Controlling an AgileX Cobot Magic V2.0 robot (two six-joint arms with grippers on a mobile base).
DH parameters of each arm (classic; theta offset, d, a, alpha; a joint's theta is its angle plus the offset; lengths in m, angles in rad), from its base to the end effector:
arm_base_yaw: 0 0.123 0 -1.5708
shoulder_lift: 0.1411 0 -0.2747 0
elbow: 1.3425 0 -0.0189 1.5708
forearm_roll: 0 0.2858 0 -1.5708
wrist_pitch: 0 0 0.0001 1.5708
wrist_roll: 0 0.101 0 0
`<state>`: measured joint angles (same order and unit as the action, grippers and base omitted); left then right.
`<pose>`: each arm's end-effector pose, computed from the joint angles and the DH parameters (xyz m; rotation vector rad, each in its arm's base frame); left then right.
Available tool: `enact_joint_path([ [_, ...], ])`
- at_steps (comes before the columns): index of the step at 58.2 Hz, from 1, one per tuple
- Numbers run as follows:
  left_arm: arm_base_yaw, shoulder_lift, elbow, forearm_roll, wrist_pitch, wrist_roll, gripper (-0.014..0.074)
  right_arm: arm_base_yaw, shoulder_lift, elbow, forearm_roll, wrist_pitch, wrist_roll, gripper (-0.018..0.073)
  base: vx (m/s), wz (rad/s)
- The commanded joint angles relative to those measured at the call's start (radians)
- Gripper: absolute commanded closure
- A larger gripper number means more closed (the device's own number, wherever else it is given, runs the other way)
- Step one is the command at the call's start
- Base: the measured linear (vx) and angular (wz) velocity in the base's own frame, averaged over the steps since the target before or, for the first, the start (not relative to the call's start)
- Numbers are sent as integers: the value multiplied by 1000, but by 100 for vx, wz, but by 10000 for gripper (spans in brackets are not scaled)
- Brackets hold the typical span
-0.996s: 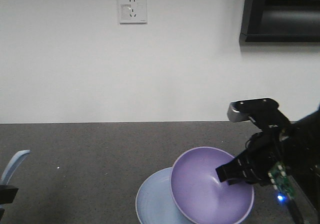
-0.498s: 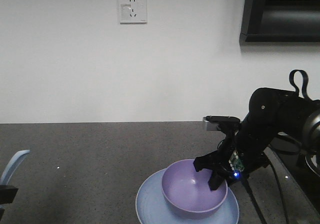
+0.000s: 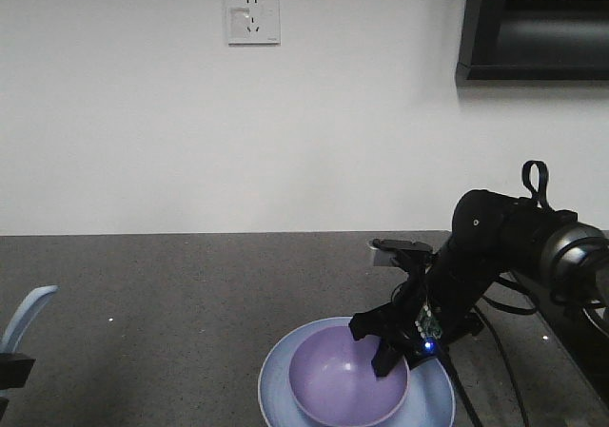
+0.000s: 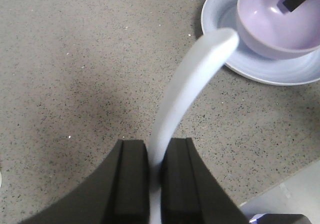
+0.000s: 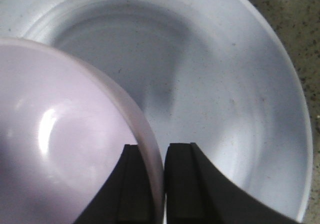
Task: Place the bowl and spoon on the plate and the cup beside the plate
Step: 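Lower the lavender bowl onto the plate center with the right gripper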
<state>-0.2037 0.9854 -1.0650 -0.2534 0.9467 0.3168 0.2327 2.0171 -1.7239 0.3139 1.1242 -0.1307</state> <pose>0.2230 -0.0671 0.3686 0.5287 2.2686 -0.2576 0.4418 0.1336 0.2179 -0.3758 2.8597 0.4521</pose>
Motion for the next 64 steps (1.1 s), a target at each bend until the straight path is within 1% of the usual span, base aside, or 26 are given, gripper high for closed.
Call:
enact_joint_path([
  [1, -7, -15, -24, -23, -62, -6, 421, 16, -50, -35, 0, -46, -26, 310, 0, 0],
  [10, -7, -15, -24, -23, -62, -6, 421, 35, -50, -35, -101, -51, -6, 199, 0, 0],
  [14, -7, -15, -24, -23, -62, -6, 421, 35, -51, -35, -124, -53, 9, 137, 0, 0],
  [23, -7, -15, -24, -23, -62, -6, 421, 34, -66, -35, -141, -60, 24, 4, 0, 0],
  [30, -7, -15, -24, -23, -62, -6, 421, 34, -101, -35, -140, -63, 23, -55, 0, 0],
  [39, -7, -15, -24, -23, -62, -6, 421, 35, -184, -28, -126, -72, -9, -56, 0, 0],
  [44, -7, -15, -24, -23, -62, -6, 421, 39, -253, 14, -124, -105, -28, -41, 0, 0],
  [59, -7, -15, -24, -23, -63, -6, 421, 46, -570, 315, -123, -286, -93, 4, 0, 0],
  [64, -7, -15, -24, -23, -63, -6, 421, 46, -680, 415, -123, -320, -108, 9, 0, 0],
])
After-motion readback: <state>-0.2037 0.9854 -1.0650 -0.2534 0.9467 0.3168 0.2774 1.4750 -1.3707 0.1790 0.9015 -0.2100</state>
